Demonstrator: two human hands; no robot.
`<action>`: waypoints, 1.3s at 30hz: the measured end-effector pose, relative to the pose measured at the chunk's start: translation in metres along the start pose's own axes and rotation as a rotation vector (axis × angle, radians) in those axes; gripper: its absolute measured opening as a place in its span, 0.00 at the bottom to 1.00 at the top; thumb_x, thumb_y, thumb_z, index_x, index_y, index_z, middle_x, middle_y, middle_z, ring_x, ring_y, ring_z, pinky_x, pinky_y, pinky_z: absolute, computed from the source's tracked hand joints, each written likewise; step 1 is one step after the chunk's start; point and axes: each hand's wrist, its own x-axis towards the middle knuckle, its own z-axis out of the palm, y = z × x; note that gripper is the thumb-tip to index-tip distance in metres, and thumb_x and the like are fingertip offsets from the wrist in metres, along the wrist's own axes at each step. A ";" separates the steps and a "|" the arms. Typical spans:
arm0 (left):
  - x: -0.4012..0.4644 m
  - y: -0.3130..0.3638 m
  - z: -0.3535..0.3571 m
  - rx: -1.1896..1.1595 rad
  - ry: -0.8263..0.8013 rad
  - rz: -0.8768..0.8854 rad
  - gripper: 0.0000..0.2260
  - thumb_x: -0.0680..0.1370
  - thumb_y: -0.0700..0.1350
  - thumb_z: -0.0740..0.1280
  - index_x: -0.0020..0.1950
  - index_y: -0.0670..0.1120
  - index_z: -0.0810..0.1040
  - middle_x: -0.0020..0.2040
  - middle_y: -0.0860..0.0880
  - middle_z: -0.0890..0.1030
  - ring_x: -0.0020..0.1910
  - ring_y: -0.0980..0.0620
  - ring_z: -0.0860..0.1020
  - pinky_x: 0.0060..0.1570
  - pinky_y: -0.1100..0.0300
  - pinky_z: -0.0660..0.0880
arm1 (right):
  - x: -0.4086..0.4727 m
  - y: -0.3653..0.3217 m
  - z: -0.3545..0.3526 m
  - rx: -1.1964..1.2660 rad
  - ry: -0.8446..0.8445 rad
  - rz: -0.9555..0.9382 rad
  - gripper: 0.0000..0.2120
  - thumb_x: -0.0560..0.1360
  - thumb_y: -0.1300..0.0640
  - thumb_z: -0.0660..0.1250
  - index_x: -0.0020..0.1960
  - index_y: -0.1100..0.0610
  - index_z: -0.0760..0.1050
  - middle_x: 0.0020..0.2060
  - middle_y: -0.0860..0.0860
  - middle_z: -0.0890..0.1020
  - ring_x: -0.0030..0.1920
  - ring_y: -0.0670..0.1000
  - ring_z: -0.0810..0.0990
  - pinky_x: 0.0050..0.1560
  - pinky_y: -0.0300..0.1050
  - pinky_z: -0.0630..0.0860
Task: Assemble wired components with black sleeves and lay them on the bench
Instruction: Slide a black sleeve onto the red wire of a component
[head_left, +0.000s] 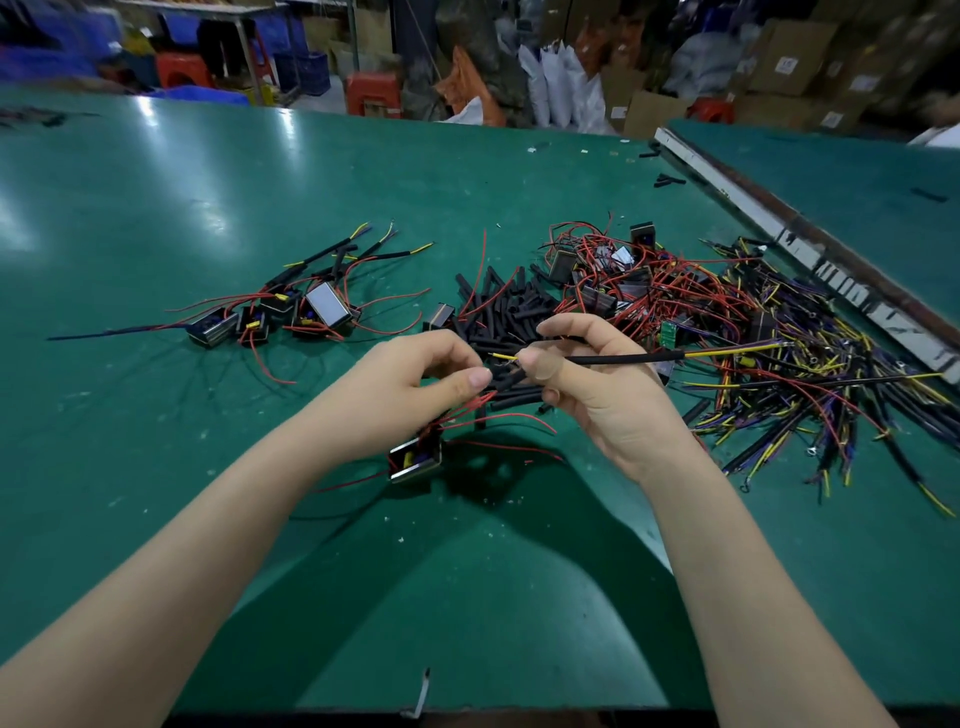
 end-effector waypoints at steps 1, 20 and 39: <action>0.001 0.002 0.002 -0.004 0.027 0.016 0.03 0.77 0.47 0.67 0.44 0.51 0.77 0.39 0.56 0.82 0.40 0.59 0.78 0.48 0.59 0.74 | 0.000 0.000 0.000 -0.015 0.003 -0.010 0.11 0.67 0.64 0.74 0.46 0.53 0.77 0.37 0.49 0.83 0.37 0.46 0.79 0.33 0.36 0.73; -0.004 0.001 0.017 -0.109 0.296 -0.032 0.06 0.75 0.47 0.71 0.40 0.58 0.79 0.39 0.58 0.83 0.44 0.57 0.81 0.55 0.51 0.76 | 0.002 0.000 -0.001 -0.063 0.054 -0.178 0.12 0.71 0.70 0.71 0.43 0.54 0.75 0.34 0.46 0.82 0.34 0.44 0.78 0.33 0.35 0.74; -0.010 0.006 0.023 -0.154 0.379 -0.010 0.09 0.74 0.43 0.72 0.43 0.58 0.79 0.40 0.61 0.82 0.44 0.62 0.79 0.53 0.60 0.75 | -0.002 0.001 0.003 -0.316 -0.042 -0.126 0.06 0.75 0.60 0.69 0.40 0.53 0.80 0.33 0.48 0.83 0.36 0.44 0.82 0.37 0.31 0.73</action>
